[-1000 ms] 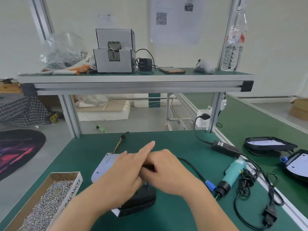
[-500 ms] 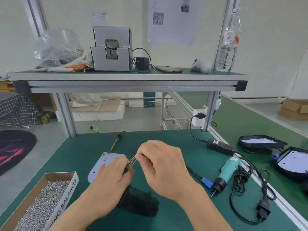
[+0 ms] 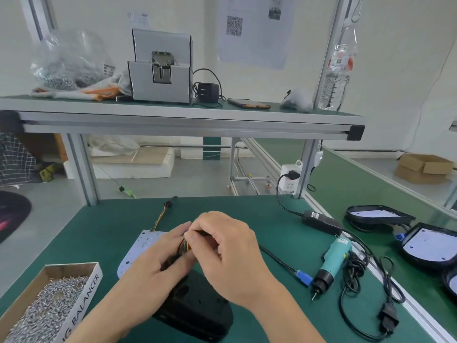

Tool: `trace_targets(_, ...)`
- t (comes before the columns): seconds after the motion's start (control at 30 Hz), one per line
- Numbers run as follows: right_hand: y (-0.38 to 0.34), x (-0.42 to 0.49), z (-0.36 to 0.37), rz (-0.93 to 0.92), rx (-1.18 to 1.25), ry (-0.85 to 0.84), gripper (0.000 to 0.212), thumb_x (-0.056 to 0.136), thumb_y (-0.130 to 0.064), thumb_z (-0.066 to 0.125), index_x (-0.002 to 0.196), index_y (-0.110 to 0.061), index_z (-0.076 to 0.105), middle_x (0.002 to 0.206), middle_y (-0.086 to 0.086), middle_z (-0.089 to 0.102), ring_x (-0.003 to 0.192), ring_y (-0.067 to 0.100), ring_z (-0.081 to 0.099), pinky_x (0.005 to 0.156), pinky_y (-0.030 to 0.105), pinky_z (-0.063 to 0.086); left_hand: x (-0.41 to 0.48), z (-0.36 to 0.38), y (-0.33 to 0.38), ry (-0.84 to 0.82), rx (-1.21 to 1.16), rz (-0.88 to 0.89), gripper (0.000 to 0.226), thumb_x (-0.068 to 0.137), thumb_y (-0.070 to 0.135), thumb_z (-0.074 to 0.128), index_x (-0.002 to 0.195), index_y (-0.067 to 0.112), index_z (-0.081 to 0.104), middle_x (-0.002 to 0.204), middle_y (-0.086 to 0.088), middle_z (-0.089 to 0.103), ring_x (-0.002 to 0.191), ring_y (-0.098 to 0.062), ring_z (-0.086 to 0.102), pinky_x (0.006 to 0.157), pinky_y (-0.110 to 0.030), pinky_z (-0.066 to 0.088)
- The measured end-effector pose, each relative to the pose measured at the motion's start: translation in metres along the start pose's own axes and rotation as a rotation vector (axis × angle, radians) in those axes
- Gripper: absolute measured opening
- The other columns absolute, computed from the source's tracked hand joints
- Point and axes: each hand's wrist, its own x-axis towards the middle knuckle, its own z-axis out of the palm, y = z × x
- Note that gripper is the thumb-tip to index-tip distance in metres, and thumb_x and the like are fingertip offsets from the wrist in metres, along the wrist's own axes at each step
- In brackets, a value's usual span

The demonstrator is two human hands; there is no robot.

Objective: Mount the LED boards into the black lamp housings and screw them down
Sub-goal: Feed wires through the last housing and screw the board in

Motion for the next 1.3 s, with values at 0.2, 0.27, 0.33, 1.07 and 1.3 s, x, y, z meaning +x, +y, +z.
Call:
trace_targets(0.2, 0.003, -0.005, 0.010, 0.002, 0.107, 0.162, 0.018, 0.097, -0.015, 0.059, 0.079, -0.011, 0.061, 0.074, -0.007, 0.055, 0.071, 0.014, 0.050, 0.065, 0.035, 0.045, 0.006, -0.007, -0.012, -0.059, -0.097, 0.013, 0.031, 0.086, 0.048, 0.056, 0.094, 0.025, 0.075, 0.118, 0.036, 0.062, 0.134, 0.015, 0.034, 0.106, -0.031, 0.035)
trace_targets(0.27, 0.004, -0.006, 0.014, -0.006, 0.096, 0.194, 0.018, 0.096, -0.014, 0.059, 0.079, -0.011, 0.061, 0.074, -0.007, 0.055, 0.071, 0.014, 0.050, 0.065, 0.036, 0.045, 0.005, -0.009, -0.017, -0.071, -0.068, -0.004, 0.033, 0.081, 0.054, 0.057, 0.093, 0.030, 0.075, 0.117, 0.044, 0.057, 0.140, 0.023, 0.010, 0.109, -0.027, 0.029)
trace_targets(0.33, 0.006, -0.007, 0.017, -0.023, 0.062, 0.205, 0.017, 0.096, -0.013, 0.059, 0.079, -0.012, 0.060, 0.073, -0.007, 0.053, 0.070, 0.015, 0.048, 0.063, 0.037, 0.044, 0.002, -0.011, -0.023, -0.073, -0.031, -0.029, 0.037, 0.077, 0.060, 0.056, 0.094, 0.032, 0.073, 0.119, 0.038, 0.058, 0.135, 0.030, 0.001, 0.103, -0.021, 0.028)
trace_targets(1.07, -0.038, 0.012, -0.006, 0.021, -0.505, -0.505, 0.024, 0.092, -0.010, 0.048, 0.085, -0.024, 0.030, 0.084, -0.002, 0.047, 0.062, 0.021, 0.029, 0.051, 0.034, 0.016, -0.001, 0.008, 0.044, 0.195, 0.704, -0.097, 0.035, 0.095, 0.031, 0.048, 0.126, 0.046, 0.053, 0.151, 0.034, 0.028, 0.129, 0.003, 0.046, 0.090, -0.017, 0.037)
trace_targets(1.3, 0.014, 0.014, -0.023, 0.153, 0.043, -0.236, 0.026, 0.101, -0.017, 0.051, 0.077, -0.008, 0.054, 0.059, -0.010, 0.048, 0.057, 0.011, 0.045, 0.054, 0.021, 0.035, -0.008, -0.036, 0.010, 0.249, -0.052, 0.004, 0.080, 0.051, 0.100, 0.049, 0.126, 0.073, 0.044, 0.139, 0.054, 0.028, 0.103, 0.017, 0.061, 0.095, -0.027, 0.048)
